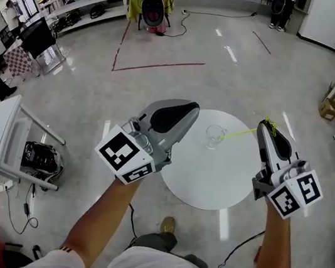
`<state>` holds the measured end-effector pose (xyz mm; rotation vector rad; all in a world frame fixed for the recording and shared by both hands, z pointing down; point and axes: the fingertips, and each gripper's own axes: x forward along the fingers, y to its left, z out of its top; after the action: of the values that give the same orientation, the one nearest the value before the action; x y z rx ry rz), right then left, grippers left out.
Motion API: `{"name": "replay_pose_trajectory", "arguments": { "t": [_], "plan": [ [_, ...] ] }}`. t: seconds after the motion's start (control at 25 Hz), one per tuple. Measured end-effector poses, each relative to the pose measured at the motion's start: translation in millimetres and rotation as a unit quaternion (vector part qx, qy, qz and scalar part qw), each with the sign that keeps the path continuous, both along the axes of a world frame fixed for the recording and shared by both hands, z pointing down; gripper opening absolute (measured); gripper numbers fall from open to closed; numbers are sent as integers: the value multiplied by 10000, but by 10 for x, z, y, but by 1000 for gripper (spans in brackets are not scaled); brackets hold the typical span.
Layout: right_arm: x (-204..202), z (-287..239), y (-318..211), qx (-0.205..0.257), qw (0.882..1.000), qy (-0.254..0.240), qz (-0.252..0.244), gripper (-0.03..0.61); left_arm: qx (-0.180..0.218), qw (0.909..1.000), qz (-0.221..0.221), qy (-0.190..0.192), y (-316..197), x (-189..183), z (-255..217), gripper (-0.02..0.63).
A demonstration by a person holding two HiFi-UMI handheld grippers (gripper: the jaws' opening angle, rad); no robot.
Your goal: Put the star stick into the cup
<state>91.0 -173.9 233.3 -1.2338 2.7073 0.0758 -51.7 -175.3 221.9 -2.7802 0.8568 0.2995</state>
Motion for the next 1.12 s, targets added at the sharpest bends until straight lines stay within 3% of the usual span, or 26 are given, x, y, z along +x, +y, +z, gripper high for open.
{"name": "replay_pose_trajectory", "arguments": {
  "t": [0.48, 1.12],
  "plan": [
    [-185, 346, -532, -220, 9985, 325, 387, 24, 132, 9986, 486, -129, -478, 36, 253, 15],
    [-140, 864, -934, -619, 9969, 396, 278, 23, -391, 9991, 109, -86, -897, 123, 694, 15]
  ]
}}
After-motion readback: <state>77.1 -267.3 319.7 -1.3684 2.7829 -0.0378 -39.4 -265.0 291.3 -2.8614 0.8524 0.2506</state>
